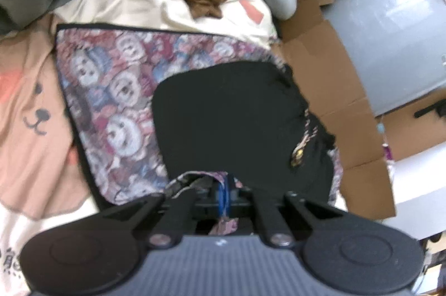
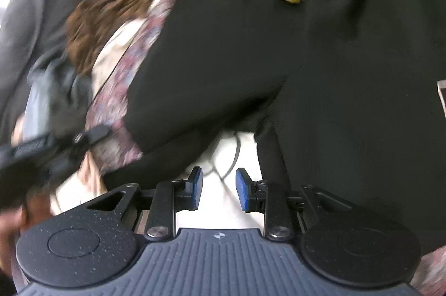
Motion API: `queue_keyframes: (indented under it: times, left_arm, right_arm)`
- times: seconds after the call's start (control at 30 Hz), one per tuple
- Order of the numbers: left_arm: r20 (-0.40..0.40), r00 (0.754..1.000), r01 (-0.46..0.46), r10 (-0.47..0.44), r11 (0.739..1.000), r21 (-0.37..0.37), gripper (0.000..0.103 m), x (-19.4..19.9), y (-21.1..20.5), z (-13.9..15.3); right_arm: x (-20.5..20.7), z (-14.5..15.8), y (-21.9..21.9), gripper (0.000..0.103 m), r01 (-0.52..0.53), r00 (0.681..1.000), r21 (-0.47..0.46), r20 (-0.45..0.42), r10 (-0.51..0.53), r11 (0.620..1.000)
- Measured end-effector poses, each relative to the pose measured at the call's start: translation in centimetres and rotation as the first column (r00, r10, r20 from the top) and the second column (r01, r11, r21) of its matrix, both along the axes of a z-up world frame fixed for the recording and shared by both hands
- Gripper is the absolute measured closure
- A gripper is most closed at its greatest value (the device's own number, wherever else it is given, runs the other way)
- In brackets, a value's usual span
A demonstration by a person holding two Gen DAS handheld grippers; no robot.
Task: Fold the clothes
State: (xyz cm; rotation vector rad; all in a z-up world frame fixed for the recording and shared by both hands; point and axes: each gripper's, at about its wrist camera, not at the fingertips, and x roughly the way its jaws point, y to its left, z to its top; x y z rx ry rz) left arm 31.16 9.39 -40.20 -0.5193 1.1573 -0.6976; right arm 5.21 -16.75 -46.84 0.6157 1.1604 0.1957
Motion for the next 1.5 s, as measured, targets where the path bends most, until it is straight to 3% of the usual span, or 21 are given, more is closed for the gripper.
queue_keyframes:
  times: [0.1,0.27,0.4,0.63,0.7,0.77,0.8,0.83,0.93,1.07,1.3,1.4,1.5]
  left_arm:
    - [0.017,1.0,-0.006,0.007,0.999,-0.032,0.101,0.7,-0.7,0.6]
    - [0.029,0.999,-0.015,0.017,0.998,-0.058,0.102,1.7,-1.7,0.6]
    - [0.036,0.999,-0.009,0.011,0.998,-0.059,0.102,2.1,-2.3,0.5]
    - [0.037,0.999,-0.004,0.006,0.999,-0.04,0.102,2.6,-2.3,0.4]
    - [0.036,0.999,-0.001,0.002,0.999,-0.037,0.101,2.6,-2.3,0.4]
    - [0.034,0.999,0.002,-0.001,0.999,-0.034,0.101,2.5,-2.3,0.4]
    - [0.032,0.999,0.003,-0.002,0.999,-0.033,0.101,2.4,-2.3,0.3]
    - [0.031,1.0,0.005,-0.004,0.999,-0.032,0.101,2.4,-2.3,0.3]
    - [0.028,1.0,0.009,-0.008,1.0,-0.027,0.101,2.2,-2.2,0.5]
    - [0.026,1.0,-0.01,0.011,1.0,-0.015,0.102,2.1,-1.9,0.6]
    - [-0.019,1.0,0.02,-0.02,1.0,0.008,0.102,1.1,-1.4,0.0]
    - [-0.048,0.997,0.062,-0.06,0.998,0.021,0.092,0.3,-0.8,-0.2]
    - [-0.042,0.995,0.088,-0.086,0.995,0.054,0.06,-0.5,-0.3,-0.3]
  right_arm:
    - [0.1,-0.5,-0.2,0.075,0.143,0.99,0.046,-0.016,-0.143,0.989]
    - [-0.5,-2.4,-0.8,0.075,0.347,0.937,0.143,-0.102,-0.335,0.927]
    - [-1.3,-4.1,-1.3,0.075,0.477,0.878,0.245,-0.171,-0.447,0.844]
    - [-2.0,-6.3,-2.9,0.075,0.645,0.763,0.319,-0.22,-0.607,0.695]
    - [-1.8,-6.7,-3.2,0.075,0.659,0.75,0.333,-0.225,-0.622,0.674]
    - [-1.6,-7.0,-3.1,0.078,0.66,0.75,0.331,-0.231,-0.62,0.675]
    - [-1.5,-7.1,-3.1,0.091,0.66,0.75,0.332,-0.233,-0.619,0.674]
    - [-1.4,-7.2,-3.1,0.096,0.661,0.749,0.328,-0.237,-0.619,0.675]
    - [-1.6,-7.0,-3.6,0.1,0.663,0.748,0.32,-0.236,-0.621,0.677]
    - [-1.8,-6.2,-4.4,0.101,0.645,0.764,0.278,-0.223,-0.606,0.712]
    - [-0.3,-4.6,-4.2,0.101,0.533,0.843,0.11,-0.159,-0.515,0.839]
    - [-0.6,-4.8,-4.6,0.101,0.55,0.833,0.149,-0.167,-0.527,0.822]
    - [-1.1,-5.0,-5.0,0.101,0.564,0.825,0.185,-0.173,-0.539,0.804]
